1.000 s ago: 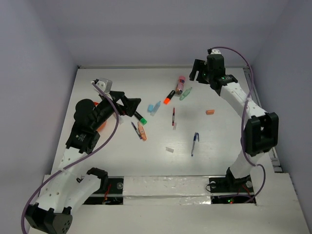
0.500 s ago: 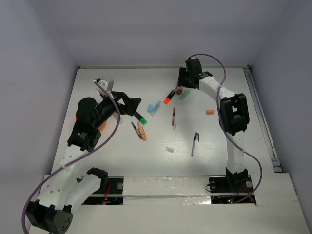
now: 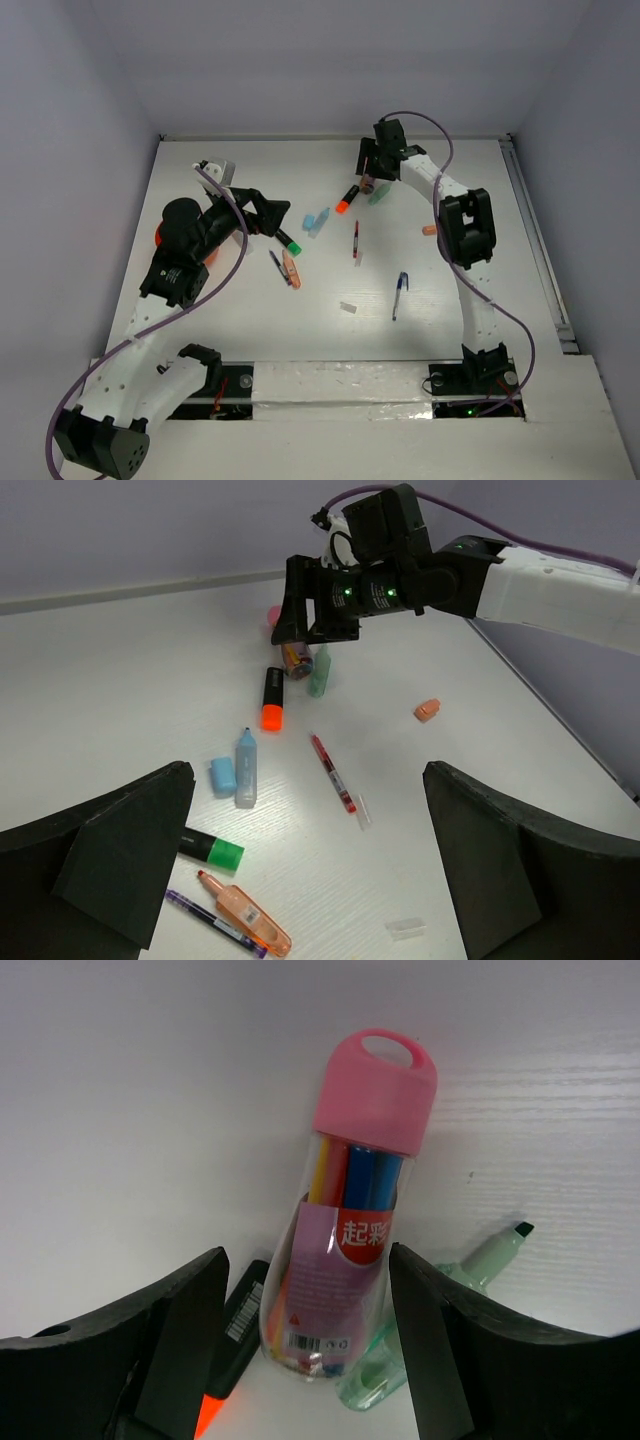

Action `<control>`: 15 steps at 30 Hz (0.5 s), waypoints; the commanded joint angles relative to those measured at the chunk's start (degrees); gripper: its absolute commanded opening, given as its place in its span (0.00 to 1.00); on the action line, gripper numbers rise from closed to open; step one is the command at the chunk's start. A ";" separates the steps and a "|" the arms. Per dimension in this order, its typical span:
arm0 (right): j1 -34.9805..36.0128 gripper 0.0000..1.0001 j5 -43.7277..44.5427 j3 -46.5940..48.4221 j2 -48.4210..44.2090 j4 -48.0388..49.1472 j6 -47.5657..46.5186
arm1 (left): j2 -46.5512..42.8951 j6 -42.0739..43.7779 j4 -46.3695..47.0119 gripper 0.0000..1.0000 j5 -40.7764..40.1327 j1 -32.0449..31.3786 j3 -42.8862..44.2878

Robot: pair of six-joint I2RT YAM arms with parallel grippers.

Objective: Sort the stationery into containers
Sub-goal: Pick up the stationery from the center of the board.

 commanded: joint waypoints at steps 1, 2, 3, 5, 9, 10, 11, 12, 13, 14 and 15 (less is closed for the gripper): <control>0.20 0.71 -0.60 4.16 2.23 -1.00 1.07 | -0.13 0.38 1.92 0.99 0.13 0.33 0.49; 0.20 0.71 -0.78 4.34 2.50 -0.91 1.25 | -0.04 0.29 1.92 0.99 0.14 0.33 0.49; 0.20 0.71 -0.87 4.51 2.77 -0.91 1.34 | -0.13 0.38 1.92 0.99 0.14 0.33 0.49; 0.20 0.69 -0.95 5.21 3.64 -0.91 1.69 | 0.04 0.38 1.92 0.99 -0.04 0.33 0.49; 0.20 0.62 -0.78 6.45 4.96 -1.53 2.04 | -0.04 0.38 1.75 0.99 -0.48 0.33 0.49; 0.20 0.61 -0.43 6.45 4.97 -1.53 2.22 | 0.04 0.38 1.84 0.99 -0.48 0.33 0.49; 0.20 0.61 -0.34 6.27 4.97 -1.35 2.39 | 0.04 0.38 1.75 0.99 -0.39 0.33 0.49; 0.20 0.59 -0.25 6.10 4.88 -1.18 2.48 | 0.04 0.38 1.84 0.99 -0.31 0.33 0.49; 0.20 0.52 0.01 5.92 4.88 -0.74 2.57 | 0.13 0.38 1.92 0.99 -0.22 0.33 0.49; 0.20 0.49 0.19 5.83 4.79 -0.56 2.74 | 0.13 0.38 1.92 0.99 -0.13 0.33 0.40; 0.20 0.46 0.36 5.66 4.70 -0.38 2.83 | 0.22 0.38 1.92 0.99 -0.22 0.33 0.40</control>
